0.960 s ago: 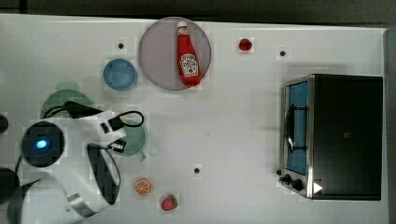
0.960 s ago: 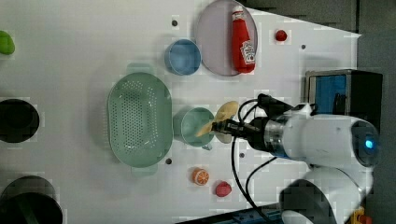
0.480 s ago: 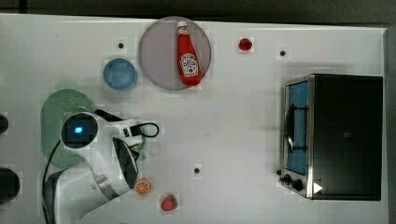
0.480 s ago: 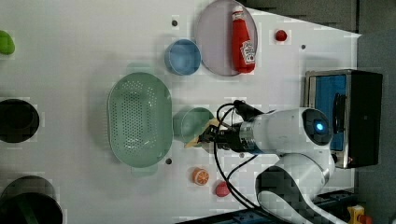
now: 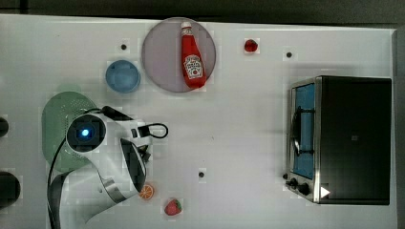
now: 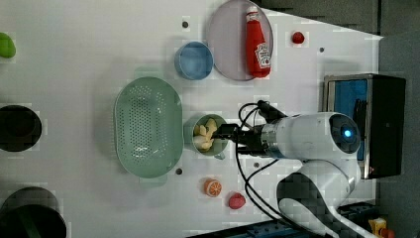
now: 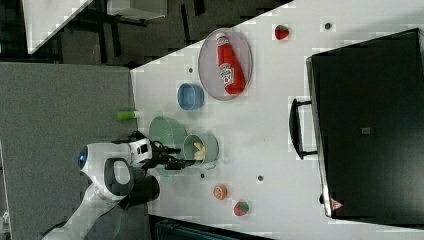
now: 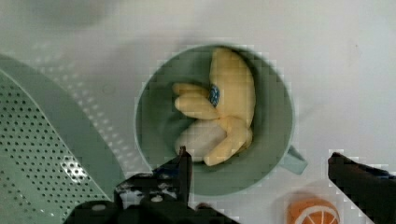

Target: Pick Banana and place it in mug.

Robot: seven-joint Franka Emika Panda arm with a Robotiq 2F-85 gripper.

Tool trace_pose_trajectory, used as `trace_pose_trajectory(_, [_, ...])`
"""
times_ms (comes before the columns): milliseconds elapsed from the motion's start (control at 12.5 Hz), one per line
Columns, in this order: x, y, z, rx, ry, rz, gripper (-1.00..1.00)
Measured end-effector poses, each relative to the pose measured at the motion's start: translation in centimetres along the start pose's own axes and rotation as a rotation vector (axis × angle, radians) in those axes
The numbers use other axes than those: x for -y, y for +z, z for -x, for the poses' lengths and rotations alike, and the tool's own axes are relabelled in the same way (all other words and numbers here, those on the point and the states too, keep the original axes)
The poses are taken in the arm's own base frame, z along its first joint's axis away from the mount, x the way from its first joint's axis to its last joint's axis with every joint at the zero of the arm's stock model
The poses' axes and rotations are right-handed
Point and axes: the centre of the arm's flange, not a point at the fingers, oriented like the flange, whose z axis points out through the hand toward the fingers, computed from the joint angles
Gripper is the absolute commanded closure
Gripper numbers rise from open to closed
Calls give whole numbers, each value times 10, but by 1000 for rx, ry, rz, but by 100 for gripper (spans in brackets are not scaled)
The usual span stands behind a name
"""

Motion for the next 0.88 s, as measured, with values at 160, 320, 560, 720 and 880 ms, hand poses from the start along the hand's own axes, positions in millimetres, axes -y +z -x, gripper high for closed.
trace_pose_trajectory(160, [-1, -34, -7, -27, 26, -1, -100])
trace_pose_trajectory(320, [-14, -90, -17, -78, 59, 23, -100])
trace_pose_trajectory(560, [-55, -209, -47, -188, 180, -16, -100])
trace_pose_trajectory(720, [-97, -267, -59, -170, 274, 7, -100])
trace_pose_trajectory(880, [-159, -316, -80, -183, 400, -30, -100])
